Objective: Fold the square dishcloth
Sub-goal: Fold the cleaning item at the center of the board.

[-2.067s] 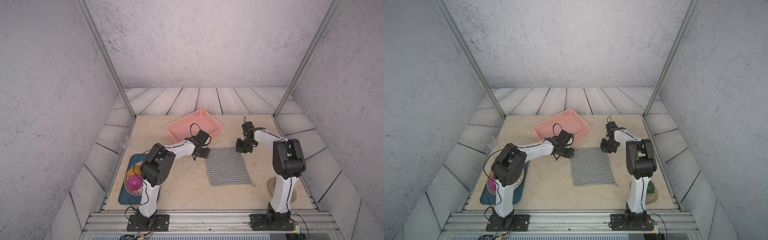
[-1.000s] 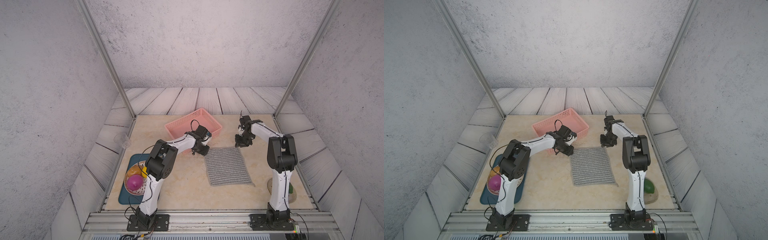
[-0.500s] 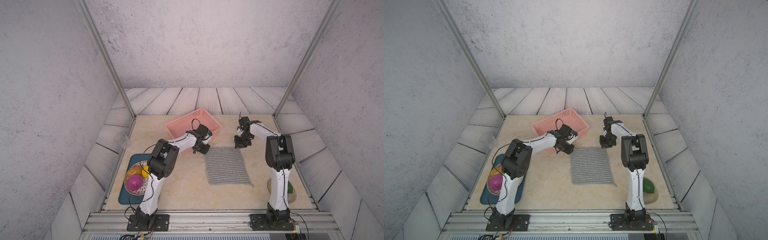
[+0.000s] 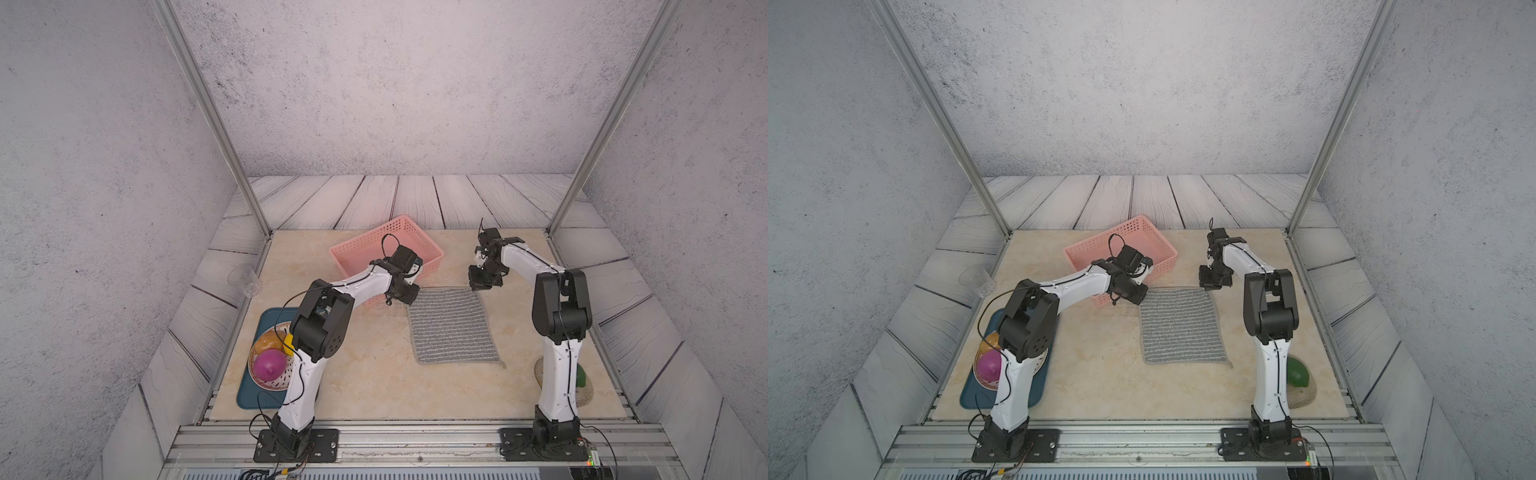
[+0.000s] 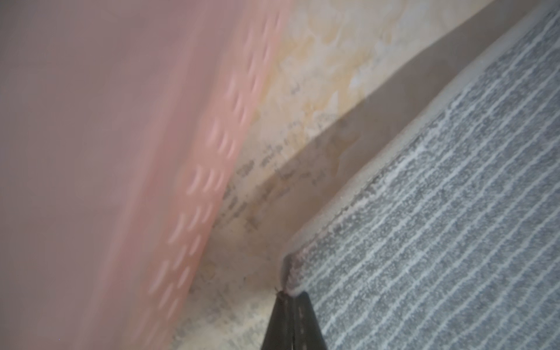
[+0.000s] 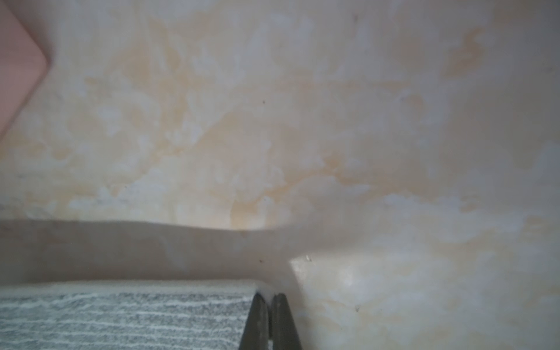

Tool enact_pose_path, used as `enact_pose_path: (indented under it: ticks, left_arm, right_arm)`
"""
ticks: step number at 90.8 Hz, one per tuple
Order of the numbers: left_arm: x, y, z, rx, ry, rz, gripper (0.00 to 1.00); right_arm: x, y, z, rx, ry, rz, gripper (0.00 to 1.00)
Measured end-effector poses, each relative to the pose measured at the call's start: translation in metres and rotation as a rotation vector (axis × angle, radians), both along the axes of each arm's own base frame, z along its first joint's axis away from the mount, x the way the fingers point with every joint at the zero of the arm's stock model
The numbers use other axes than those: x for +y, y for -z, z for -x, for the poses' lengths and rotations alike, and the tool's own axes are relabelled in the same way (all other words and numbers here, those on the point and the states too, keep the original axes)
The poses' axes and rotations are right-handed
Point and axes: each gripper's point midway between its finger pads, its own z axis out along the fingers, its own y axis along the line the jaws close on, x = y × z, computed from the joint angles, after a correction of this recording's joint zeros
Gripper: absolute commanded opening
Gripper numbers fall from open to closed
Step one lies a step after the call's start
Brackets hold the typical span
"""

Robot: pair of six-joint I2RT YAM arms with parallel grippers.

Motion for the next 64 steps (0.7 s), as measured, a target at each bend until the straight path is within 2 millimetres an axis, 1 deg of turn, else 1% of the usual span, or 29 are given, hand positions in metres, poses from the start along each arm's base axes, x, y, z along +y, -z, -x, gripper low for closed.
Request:
enact_pose_path:
  ticks: [11,26,37,46,64]
  left_arm:
    - [0.0,-0.012,-0.011,-0.056,-0.018,0.01,0.0]
    - [0.0,-0.014,-0.018,-0.095,-0.029,0.017,0.0]
    - [0.003,-0.011,-0.014,-0.108,-0.031,0.025,0.0]
    - [0.005,-0.012,-0.007,-0.117,-0.026,0.044,0.0]
    - [0.006,-0.027,0.004,-0.164,-0.012,0.113,0.0]
  right_arm:
    - [0.001,-0.014,-0.015,-0.055,0.009,-0.003,0.0]
    - [0.002,-0.022,-0.023,-0.098,0.02,-0.012,0.0]
    - [0.002,-0.022,-0.018,-0.118,0.026,-0.023,0.0]
    - [0.003,-0.022,-0.008,-0.133,0.025,-0.037,0.0]
    - [0.003,-0.023,0.005,-0.183,0.036,-0.065,0.0]
